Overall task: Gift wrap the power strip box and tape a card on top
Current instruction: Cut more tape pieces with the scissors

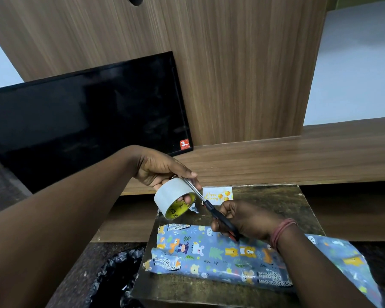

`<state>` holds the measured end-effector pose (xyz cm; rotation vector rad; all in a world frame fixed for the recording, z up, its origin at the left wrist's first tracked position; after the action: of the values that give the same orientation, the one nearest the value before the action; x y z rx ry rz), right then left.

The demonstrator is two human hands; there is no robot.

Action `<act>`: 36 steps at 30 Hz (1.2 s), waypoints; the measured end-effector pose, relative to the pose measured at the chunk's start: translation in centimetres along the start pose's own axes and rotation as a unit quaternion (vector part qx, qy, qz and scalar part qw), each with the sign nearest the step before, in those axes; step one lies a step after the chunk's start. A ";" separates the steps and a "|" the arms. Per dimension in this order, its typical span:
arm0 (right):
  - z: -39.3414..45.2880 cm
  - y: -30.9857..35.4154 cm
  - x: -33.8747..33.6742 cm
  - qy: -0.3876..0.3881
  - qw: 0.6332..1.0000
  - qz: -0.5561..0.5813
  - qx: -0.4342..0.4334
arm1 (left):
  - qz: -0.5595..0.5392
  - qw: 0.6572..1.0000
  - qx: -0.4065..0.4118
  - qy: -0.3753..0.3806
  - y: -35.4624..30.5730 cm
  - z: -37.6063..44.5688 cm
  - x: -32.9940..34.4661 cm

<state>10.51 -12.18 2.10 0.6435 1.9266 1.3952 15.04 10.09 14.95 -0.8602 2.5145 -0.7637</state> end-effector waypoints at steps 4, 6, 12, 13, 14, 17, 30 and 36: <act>-0.2 0.3 0.1 0.000 1.000 -0.014 -0.005 | -0.004 0.999 0.006 -0.049 0.2 0.6 0.4; -0.3 0.5 0.2 0.011 1.000 -0.017 -0.006 | 0.003 0.998 0.007 -0.063 0.1 0.8 0.6; -0.7 0.4 0.2 0.025 1.000 -0.004 0.016 | 0.027 0.998 0.003 -0.056 0.1 1.0 0.5; -0.7 0.3 0.1 0.029 0.999 -0.007 0.020 | 0.033 0.998 0.005 -0.052 0.1 1.0 0.4; -0.8 0.2 0.1 0.034 0.999 -0.008 0.023 | 0.036 0.998 0.005 -0.044 0.1 1.1 0.3; -0.7 0.1 0.0 0.039 0.999 0.006 0.032 | 0.032 0.999 0.003 -0.028 0.1 1.1 0.2; -1.7 0.5 0.0 0.060 0.995 0.074 0.032 | 0.040 0.997 0.056 0.032 0.5 0.1 0.3; -1.9 1.0 0.2 0.065 0.996 0.061 0.029 | 0.034 0.997 0.070 0.017 0.5 0.2 0.1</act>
<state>8.97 -12.91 3.42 0.7244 2.0659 1.4950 14.86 10.27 14.51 -0.7165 2.4719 -0.9279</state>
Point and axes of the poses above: each hand's wrist, its own z-axis towards the middle knuckle, its own x-axis out of the palm, y = z × x, the point moved 2 cm from there along z, towards the middle knuckle, and after that the axes turned 1 degree about y, right-handed, at the moved point
